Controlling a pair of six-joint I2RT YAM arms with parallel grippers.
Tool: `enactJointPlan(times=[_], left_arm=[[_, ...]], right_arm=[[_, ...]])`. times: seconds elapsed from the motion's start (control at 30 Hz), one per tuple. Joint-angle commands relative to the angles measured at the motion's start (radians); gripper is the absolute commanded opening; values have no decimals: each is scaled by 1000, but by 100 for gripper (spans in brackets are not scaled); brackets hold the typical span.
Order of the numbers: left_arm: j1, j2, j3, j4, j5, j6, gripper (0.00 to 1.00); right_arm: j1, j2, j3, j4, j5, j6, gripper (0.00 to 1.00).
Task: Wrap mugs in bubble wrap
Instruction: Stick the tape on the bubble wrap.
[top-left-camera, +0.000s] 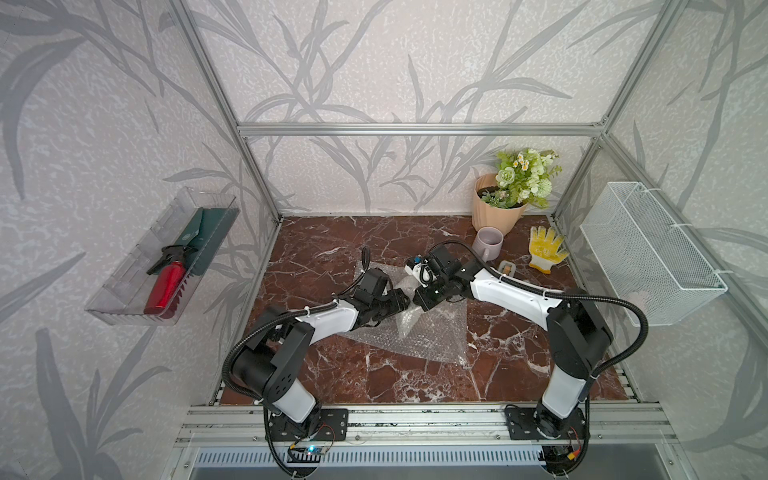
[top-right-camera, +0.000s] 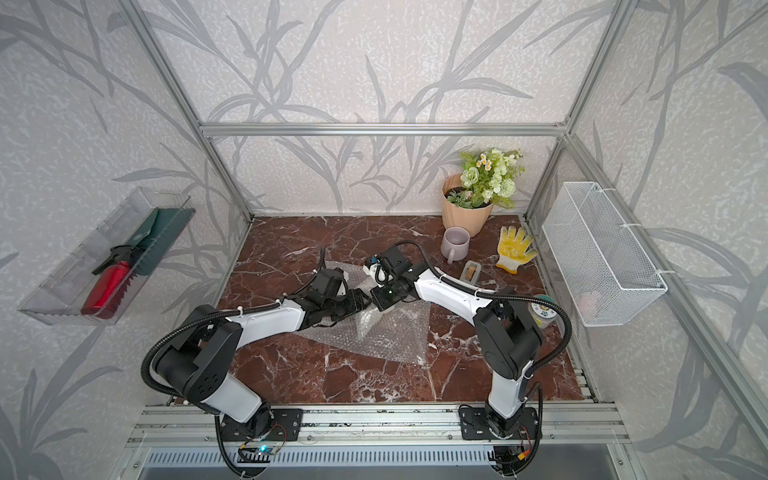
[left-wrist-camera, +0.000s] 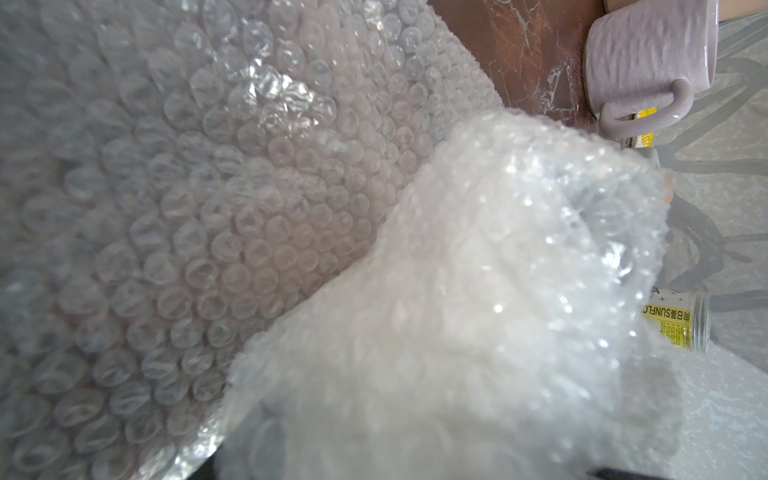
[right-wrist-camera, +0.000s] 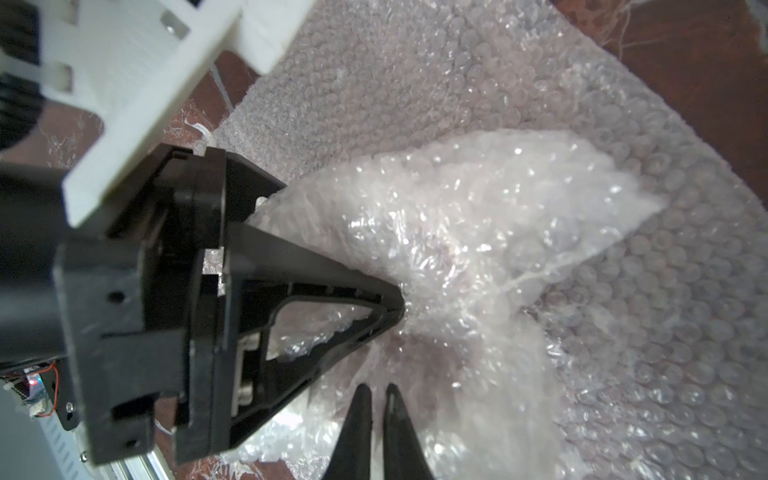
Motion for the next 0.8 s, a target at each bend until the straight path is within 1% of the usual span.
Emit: enactJointPlan(times=[0.0,0.13,0.67,0.77], left_arm=[[-2,40,-22,-127,-24,25,69],[-2,39,-22,-127,-23,25,69],[-2,43,-23,-124,-20,25,69],[-2,44,-22,-124,-18,25,69]], right_arm=[[-8,-7,15,-66,54,-15,15],[-8,-3,34,-58,43,-7,18],[-8,6,76,-44,73,6,24],[-7,1,79,-49,88,0,30]])
